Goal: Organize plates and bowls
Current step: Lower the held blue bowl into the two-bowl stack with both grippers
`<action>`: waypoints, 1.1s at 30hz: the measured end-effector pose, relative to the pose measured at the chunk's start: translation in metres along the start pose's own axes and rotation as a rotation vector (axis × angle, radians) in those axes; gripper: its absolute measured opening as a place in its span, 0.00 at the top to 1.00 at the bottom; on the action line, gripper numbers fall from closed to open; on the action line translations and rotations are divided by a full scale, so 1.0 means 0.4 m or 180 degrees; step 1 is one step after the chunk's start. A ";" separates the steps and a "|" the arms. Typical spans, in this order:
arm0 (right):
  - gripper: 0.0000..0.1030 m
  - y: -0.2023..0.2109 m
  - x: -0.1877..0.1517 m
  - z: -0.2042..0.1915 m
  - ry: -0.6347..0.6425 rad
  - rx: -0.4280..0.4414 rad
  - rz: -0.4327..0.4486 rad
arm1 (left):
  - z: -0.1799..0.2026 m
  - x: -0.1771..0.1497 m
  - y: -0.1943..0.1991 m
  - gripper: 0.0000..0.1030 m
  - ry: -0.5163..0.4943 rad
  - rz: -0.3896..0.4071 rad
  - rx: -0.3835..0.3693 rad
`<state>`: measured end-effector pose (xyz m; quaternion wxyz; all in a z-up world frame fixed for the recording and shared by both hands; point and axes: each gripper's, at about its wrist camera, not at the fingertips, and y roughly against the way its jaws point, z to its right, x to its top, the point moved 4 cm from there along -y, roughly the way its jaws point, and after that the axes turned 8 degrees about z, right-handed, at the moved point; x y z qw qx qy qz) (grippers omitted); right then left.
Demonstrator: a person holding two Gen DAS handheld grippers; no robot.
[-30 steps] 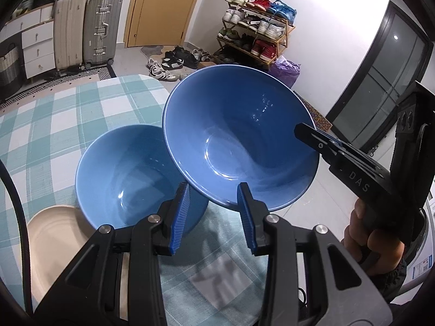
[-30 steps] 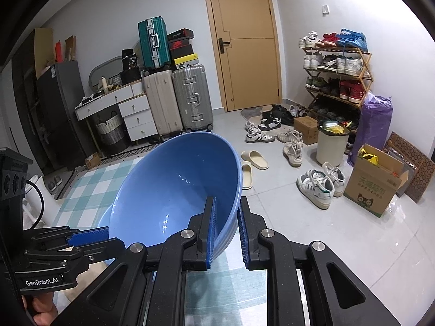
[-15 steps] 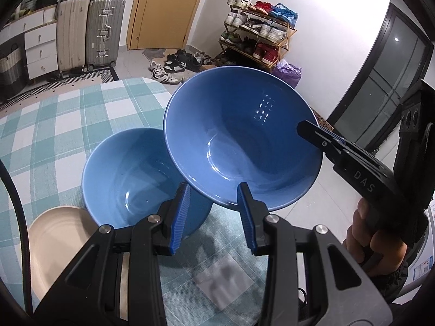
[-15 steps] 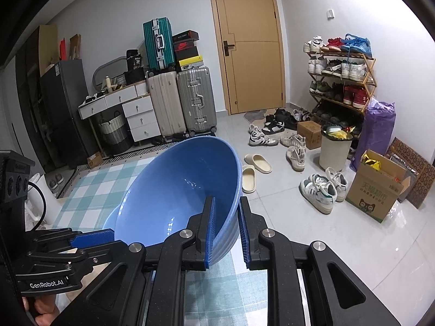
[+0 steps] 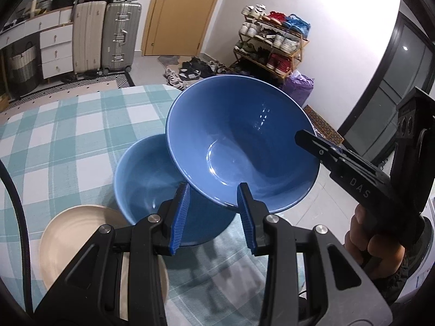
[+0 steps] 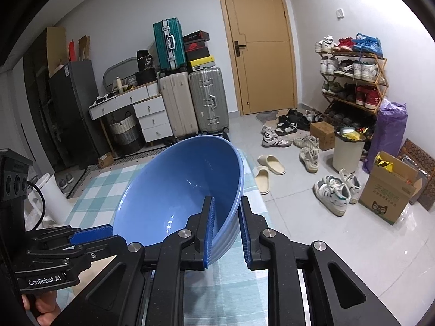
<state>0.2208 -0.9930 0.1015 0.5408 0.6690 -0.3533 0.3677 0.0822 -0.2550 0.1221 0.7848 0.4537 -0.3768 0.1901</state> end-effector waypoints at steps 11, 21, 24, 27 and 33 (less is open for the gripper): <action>0.82 -0.075 -0.031 -0.064 0.0060 0.0177 -0.0168 | -0.095 -0.020 -0.002 0.68 0.0114 -0.0019 0.0222; 0.82 -0.122 -0.073 -0.091 0.0078 0.0252 -0.0329 | -0.125 -0.047 -0.018 0.68 0.0061 -0.0061 0.0381; 0.82 -0.135 -0.088 -0.096 0.0119 0.0239 -0.0381 | -0.134 -0.057 -0.028 0.68 0.0037 -0.0092 0.0426; 0.82 -0.146 -0.100 -0.101 0.0154 0.0225 -0.0426 | -0.140 -0.065 -0.038 0.68 -0.0002 -0.0111 0.0480; 0.81 -0.165 -0.130 -0.108 0.0271 0.0178 -0.0514 | -0.156 -0.080 -0.054 0.68 -0.0022 -0.0152 0.0543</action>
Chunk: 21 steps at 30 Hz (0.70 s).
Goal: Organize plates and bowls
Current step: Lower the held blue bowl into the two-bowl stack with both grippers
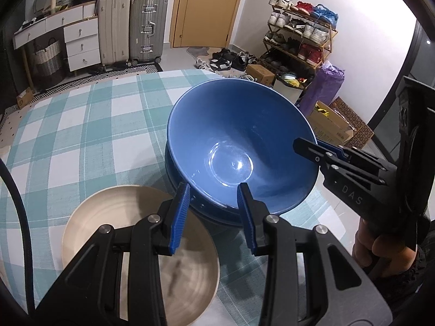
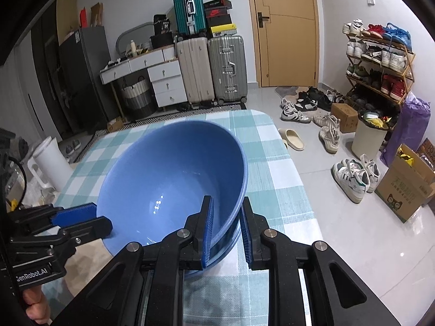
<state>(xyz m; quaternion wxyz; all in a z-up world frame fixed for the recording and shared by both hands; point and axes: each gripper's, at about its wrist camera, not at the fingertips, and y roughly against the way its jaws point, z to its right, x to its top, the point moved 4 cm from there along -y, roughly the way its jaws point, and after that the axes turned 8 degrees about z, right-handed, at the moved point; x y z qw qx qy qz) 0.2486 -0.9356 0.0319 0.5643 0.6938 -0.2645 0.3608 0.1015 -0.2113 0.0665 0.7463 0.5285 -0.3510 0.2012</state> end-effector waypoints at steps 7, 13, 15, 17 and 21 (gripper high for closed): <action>0.81 -0.014 -0.013 -0.013 0.0160 -0.0070 -0.0026 | -0.003 -0.018 -0.022 0.68 -0.0080 -0.0058 0.0075; 0.79 -0.024 -0.024 -0.033 0.0256 -0.0040 -0.0067 | 0.016 -0.027 -0.030 0.68 -0.0106 -0.0082 -0.0116; 0.79 -0.030 -0.030 -0.041 0.0304 -0.0042 -0.0094 | 0.029 -0.031 -0.036 0.68 -0.0171 -0.0099 -0.0126; 0.79 -0.040 -0.038 -0.038 0.0343 -0.0106 -0.0134 | 0.029 -0.037 -0.043 0.68 -0.0159 -0.0119 -0.0131; 0.79 -0.043 -0.048 -0.023 0.0279 -0.0084 -0.0162 | 0.015 -0.035 -0.047 0.68 -0.0116 -0.0105 -0.0090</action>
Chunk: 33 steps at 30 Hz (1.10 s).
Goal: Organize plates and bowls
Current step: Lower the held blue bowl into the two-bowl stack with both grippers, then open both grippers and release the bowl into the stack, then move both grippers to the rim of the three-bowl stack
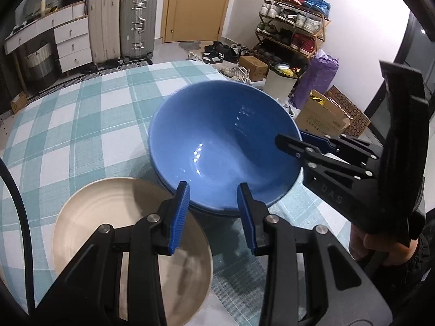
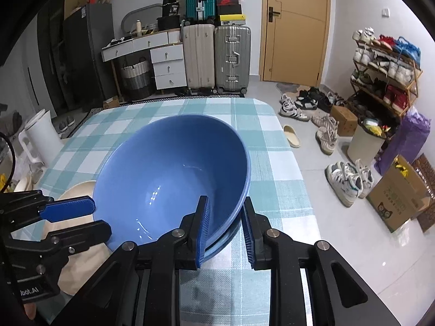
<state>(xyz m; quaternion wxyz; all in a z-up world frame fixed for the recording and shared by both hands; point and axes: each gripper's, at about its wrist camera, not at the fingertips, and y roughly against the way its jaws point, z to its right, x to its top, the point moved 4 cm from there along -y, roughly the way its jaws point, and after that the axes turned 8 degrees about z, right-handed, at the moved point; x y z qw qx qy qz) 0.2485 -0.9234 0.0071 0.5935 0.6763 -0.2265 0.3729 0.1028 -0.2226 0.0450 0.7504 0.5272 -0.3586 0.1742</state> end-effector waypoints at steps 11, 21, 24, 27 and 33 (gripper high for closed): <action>0.69 -0.003 0.000 0.024 -0.0018 -0.0026 -0.0052 | -0.086 0.013 -0.021 0.44 0.0240 -0.0031 0.0201; 0.13 0.022 0.004 0.060 -0.0184 0.0061 0.0014 | -0.129 0.032 -0.043 0.18 0.0261 -0.0004 0.0431; 0.05 0.027 0.008 0.075 -0.0227 0.0001 0.0029 | -0.127 0.035 -0.049 0.03 0.0262 0.0007 0.0422; 0.02 0.026 0.006 0.084 -0.0274 0.0020 0.0022 | -0.129 0.037 -0.055 0.01 0.0269 0.0030 0.0467; 0.01 0.019 -0.003 0.090 -0.0354 0.0089 0.0018 | -0.141 0.035 -0.087 0.01 0.0360 -0.0036 0.0457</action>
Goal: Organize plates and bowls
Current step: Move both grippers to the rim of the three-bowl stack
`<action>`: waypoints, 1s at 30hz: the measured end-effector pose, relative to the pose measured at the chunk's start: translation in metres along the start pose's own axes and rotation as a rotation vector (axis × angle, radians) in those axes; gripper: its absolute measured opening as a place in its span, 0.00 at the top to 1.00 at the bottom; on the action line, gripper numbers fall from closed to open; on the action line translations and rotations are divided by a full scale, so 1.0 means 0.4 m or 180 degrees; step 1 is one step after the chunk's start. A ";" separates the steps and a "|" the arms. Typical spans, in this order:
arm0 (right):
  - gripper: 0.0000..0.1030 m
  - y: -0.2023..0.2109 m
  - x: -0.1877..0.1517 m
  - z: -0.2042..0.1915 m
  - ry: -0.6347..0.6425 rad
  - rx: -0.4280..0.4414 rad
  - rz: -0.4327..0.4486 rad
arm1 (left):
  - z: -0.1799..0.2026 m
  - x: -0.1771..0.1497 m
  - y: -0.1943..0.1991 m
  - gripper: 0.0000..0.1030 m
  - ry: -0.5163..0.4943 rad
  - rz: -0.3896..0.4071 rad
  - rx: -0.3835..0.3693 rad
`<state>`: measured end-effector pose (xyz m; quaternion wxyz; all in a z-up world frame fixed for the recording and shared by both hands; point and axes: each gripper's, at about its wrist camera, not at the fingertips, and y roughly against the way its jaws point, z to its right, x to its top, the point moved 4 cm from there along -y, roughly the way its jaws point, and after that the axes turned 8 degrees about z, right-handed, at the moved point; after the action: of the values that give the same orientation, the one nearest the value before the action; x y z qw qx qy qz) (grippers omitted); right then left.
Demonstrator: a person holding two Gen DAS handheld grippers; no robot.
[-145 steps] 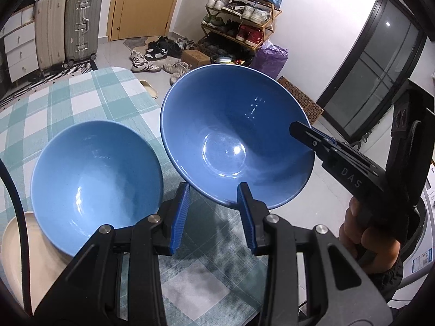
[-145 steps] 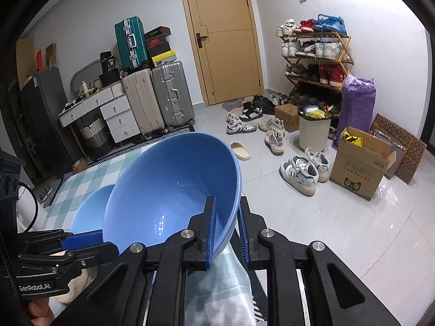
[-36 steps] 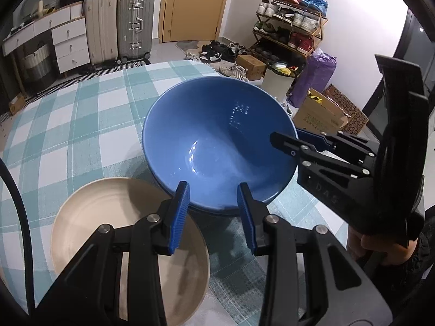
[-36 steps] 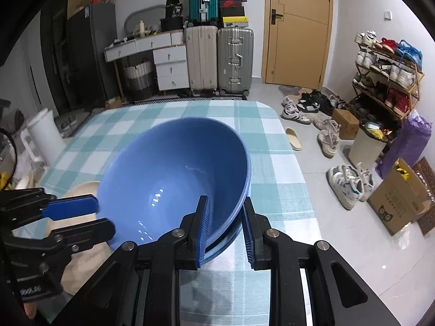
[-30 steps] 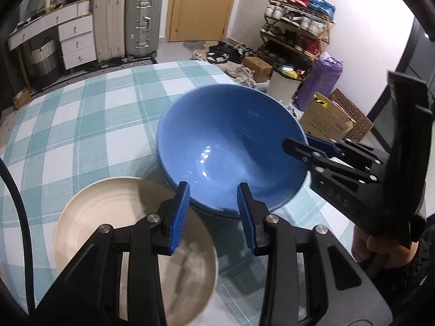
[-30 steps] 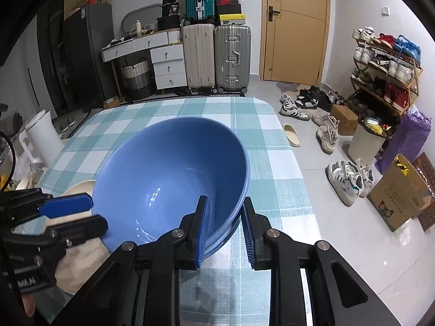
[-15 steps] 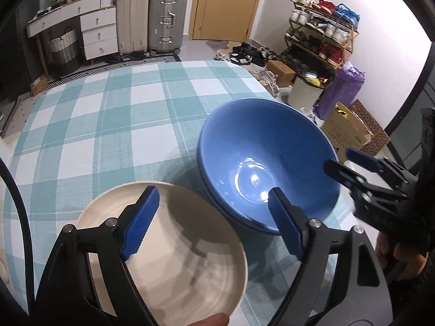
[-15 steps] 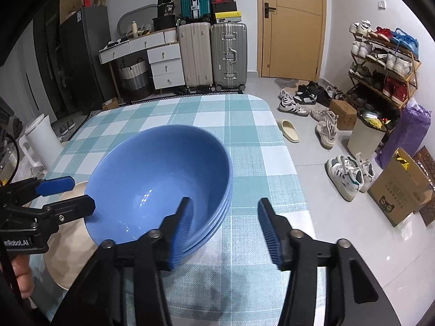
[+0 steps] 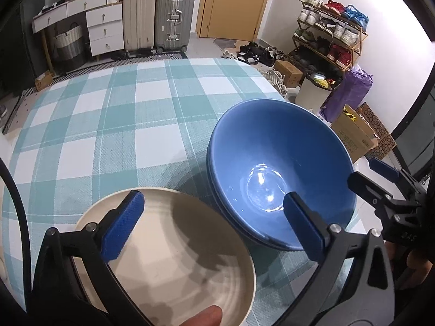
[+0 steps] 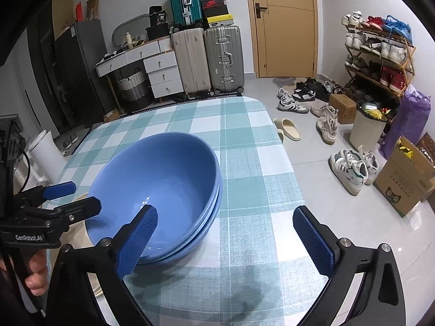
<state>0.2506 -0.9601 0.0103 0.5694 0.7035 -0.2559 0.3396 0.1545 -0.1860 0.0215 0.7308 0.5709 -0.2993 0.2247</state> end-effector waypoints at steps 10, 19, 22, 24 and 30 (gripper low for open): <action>0.01 -0.034 -0.020 0.024 -0.0236 0.0166 -0.0071 | -0.027 0.001 -0.055 0.01 0.0188 0.0034 -0.0131; 0.02 -0.067 -0.030 0.029 -0.0338 0.0253 -0.0110 | -0.029 0.005 -0.085 0.01 0.0217 0.0049 -0.0256; 0.04 -0.075 -0.030 0.027 -0.0360 0.0305 -0.0119 | -0.035 0.000 -0.099 0.01 0.0302 -0.0011 -0.0299; 0.09 -0.075 -0.031 0.026 -0.0365 0.0336 -0.0120 | -0.040 -0.002 -0.107 0.01 0.0317 -0.0028 -0.0242; 0.24 -0.088 -0.036 0.016 -0.0440 0.0459 -0.0206 | -0.031 -0.004 -0.111 0.06 0.0296 -0.0033 -0.0339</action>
<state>0.2689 -0.9590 -0.0235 0.5088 0.7724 -0.2466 0.2892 0.1852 -0.1850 -0.0126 0.7744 0.5217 -0.2736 0.2309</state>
